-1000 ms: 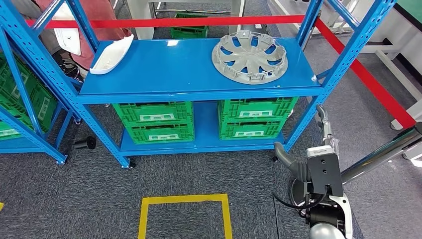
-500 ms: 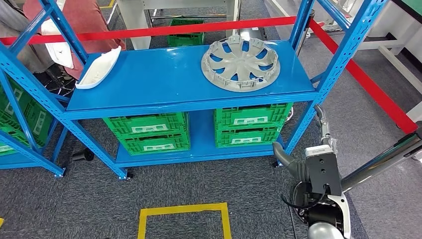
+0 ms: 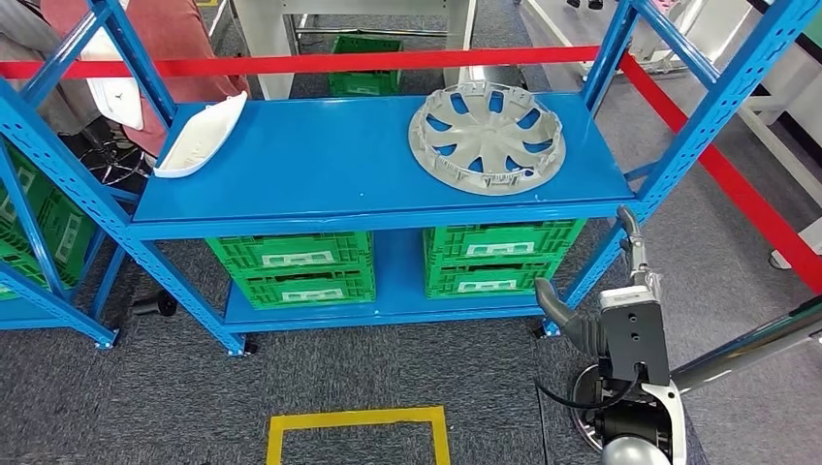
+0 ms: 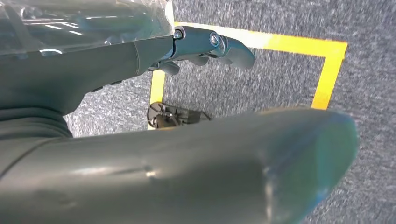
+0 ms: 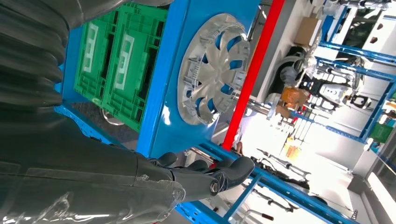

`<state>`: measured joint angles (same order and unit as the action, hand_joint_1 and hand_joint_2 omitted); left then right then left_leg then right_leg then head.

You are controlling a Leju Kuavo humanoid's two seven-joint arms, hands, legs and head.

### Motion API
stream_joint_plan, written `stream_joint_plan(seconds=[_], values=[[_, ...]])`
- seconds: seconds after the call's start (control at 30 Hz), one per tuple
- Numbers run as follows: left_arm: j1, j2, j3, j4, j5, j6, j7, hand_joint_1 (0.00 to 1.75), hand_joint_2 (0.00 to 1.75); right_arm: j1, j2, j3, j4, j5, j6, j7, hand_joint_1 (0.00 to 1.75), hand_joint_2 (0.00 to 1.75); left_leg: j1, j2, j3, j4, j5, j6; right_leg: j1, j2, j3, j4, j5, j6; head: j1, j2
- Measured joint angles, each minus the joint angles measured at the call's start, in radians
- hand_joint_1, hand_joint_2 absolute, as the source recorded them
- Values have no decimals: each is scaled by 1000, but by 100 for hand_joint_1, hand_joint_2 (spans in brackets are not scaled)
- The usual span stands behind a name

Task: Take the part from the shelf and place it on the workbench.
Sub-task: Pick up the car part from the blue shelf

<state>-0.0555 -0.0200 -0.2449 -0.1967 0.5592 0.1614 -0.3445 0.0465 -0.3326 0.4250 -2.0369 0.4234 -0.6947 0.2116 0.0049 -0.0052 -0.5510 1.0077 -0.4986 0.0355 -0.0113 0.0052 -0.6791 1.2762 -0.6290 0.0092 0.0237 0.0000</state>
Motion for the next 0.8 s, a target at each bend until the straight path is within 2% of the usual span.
stream_joint_plan(seconds=[0.03, 0.07, 0.1, 0.13, 0.17, 0.2, 0.3, 0.37, 0.4, 0.47, 0.5, 0.53, 0.57, 0.63, 0.67, 0.7, 0.8], values=[[1, 0, -1, 0, 0, 0, 0, 0, 0, 1, 0, 0, 0, 0, 0, 0, 0, 175, 0, 0, 7, 0, -6, -1, -1, 0, -13, -2, 26, 1, 3, 0], [1, 0, -1, 0, 0, 0, 0, 0, 0, 0, 0, 0, 0, 0, 0, 0, 0, 175, 0, -1, 17, 0, -14, -3, -1, 0, -7, -41, 69, 0, 6, 0], [1, 0, -1, 0, 0, 0, 0, 0, 0, 0, 0, 0, 0, 0, 0, 0, 0, 175, 0, -1, 28, 0, -22, -6, -1, -1, 11, -104, 118, -1, 10, 0], [1, -1, -1, -1, 0, 0, 0, 0, 0, 0, 0, 0, 1, 0, 0, 0, 0, 175, -2, -1, 35, 1, -31, -10, 0, -2, 33, -162, 152, -4, 13, 0], [0, 0, -1, -1, 0, -1, 0, 0, 0, 0, 0, 0, 1, 0, 0, 0, 0, 175, -3, -1, 40, 1, -39, -15, 2, -2, 53, -207, 168, -9, 16, 0], [-1, 0, -2, -1, 0, -1, 0, 0, 0, -1, 0, -1, 1, 0, 0, 0, 0, 175, -5, -1, 43, 0, -45, -21, 3, -2, 65, -234, 169, -14, 16, 0], [-4, 0, -2, -2, 0, -3, 0, 0, 0, -1, 0, 0, 1, 0, 0, 1, 0, 175, -5, 1, 51, -6, -56, -37, 3, 1, 78, -251, 152, -32, 11, 0], [-6, 0, -2, -2, 0, -4, -1, 0, 0, -2, 0, 0, 0, 1, 0, 1, 0, 175, -4, 1, 39, 33, -78, -49, -2, 1, 92, -260, 148, -43, 4, 0], [-7, 0, -2, -3, 0, -5, -1, 0, 0, -2, 1, 0, 0, 1, 0, 1, 0, 175, -2, 1, 14, 85, -100, -54, -3, -1, 99, -263, 145, -47, -1, 0], [-5, -1, -2, -3, 3, -6, -4, 0, 0, -2, 1, 0, 0, 3, 0, 3, 0, 175, 1, 1, -65, 219, -144, -61, -3, -2, 112, -265, 135, -53, -10, 0], [-3, -1, -2, -2, 4, -7, -6, 0, 0, -1, 1, 0, 0, 4, 0, 5, 0, 175, 1, 1, -98, 263, -147, -62, -2, -2, 119, -264, 129, -53, -13, 0], [-1, -1, -2, -2, 6, -8, -8, 0, 0, 0, 1, 1, 0, 5, 0, 7, 0, 175, 2, 1, -116, 272, -130, -61, -2, 0, 127, -264, 123, -52, -15, 0], [0, -1, -2, -2, 6, -8, -9, 0, 0, 0, 1, 1, 0, 7, 0, 8, 0, 175, 2, 1, -116, 244, -92, -58, -2, 1, 138, -264, 116, -51, -18, 0], [1, 0, -2, -2, 6, -9, -10, 0, 0, 0, 1, 1, 0, 8, 0, 8, 0, 175, -1, 1, -83, 130, 1, -47, 0, 3, 160, -265, 99, -46, -22, 0], [1, 0, -2, -2, 6, -9, -10, 0, 0, 0, 1, 1, 0, 8, 0, 8, 0, 175, -4, 1, -65, 80, 29, -39, 1, 4, 168, -265, 92, -41, -23, 0], [0, 0, -2, -2, 6, -9, -11, 0, 0, 0, 1, 1, 0, 8, 0, 9, 0, 175, -6, 1, -52, 48, 39, -33, 2, 4, 170, -265, 88, -36, -25, 0], [0, 0, -3, -3, 6, -11, -12, 0, 0, 0, 1, 1, -1, 11, 0, 13, 0, 175, -7, 0, -41, 20, 30, -18, 1, 2, 168, -271, 85, -19, -27, 0]])
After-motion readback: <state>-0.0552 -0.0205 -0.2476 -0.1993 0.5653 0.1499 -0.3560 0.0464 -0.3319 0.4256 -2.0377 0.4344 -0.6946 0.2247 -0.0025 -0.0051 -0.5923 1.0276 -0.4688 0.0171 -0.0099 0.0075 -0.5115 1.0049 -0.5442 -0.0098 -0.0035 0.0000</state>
